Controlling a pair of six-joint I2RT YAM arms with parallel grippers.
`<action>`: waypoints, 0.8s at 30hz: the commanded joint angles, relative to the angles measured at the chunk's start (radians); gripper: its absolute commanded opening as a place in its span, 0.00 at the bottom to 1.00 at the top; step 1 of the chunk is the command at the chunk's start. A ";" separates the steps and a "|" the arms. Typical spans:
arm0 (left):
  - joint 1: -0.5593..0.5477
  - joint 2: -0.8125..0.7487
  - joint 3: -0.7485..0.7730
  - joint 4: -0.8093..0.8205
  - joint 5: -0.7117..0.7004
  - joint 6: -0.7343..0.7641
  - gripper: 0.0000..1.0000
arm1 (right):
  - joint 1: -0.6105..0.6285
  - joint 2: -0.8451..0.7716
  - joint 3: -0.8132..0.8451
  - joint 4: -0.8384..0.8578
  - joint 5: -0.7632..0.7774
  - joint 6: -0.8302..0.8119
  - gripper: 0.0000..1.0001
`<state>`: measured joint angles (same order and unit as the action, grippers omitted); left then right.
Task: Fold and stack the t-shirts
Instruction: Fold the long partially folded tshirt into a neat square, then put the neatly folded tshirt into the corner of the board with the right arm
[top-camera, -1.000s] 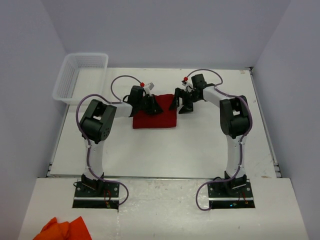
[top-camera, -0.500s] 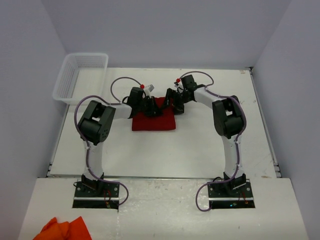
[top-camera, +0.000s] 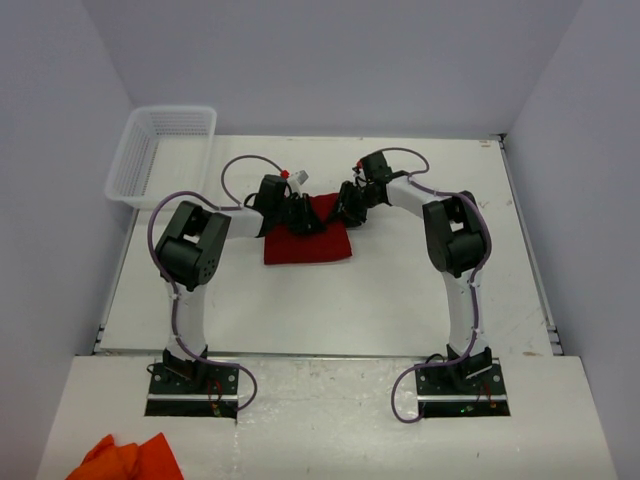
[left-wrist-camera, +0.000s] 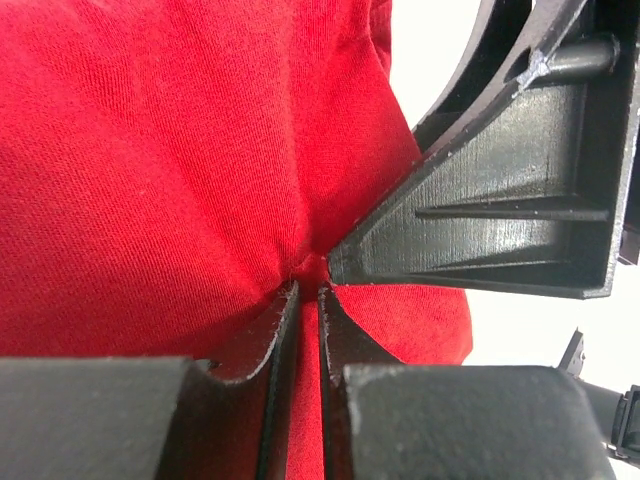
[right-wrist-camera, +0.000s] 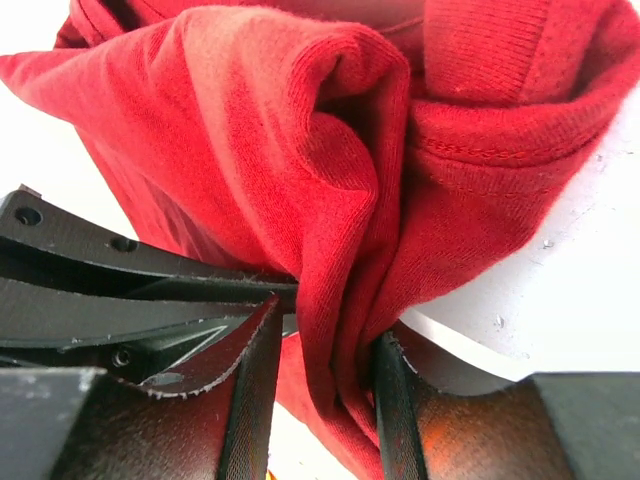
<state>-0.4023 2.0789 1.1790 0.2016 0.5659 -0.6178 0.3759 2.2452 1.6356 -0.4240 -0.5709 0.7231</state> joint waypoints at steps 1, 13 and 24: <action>-0.013 -0.037 -0.025 -0.018 0.040 -0.010 0.13 | 0.012 -0.007 0.015 0.045 0.014 0.032 0.39; -0.013 -0.052 -0.025 -0.004 0.052 -0.016 0.13 | 0.015 0.014 0.049 0.013 -0.017 0.010 0.00; -0.013 -0.135 0.034 -0.122 -0.092 0.081 0.18 | 0.023 -0.030 0.055 -0.016 0.028 -0.198 0.00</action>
<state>-0.4049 2.0365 1.1664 0.1459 0.5404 -0.5999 0.3855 2.2532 1.6463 -0.4313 -0.5652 0.6197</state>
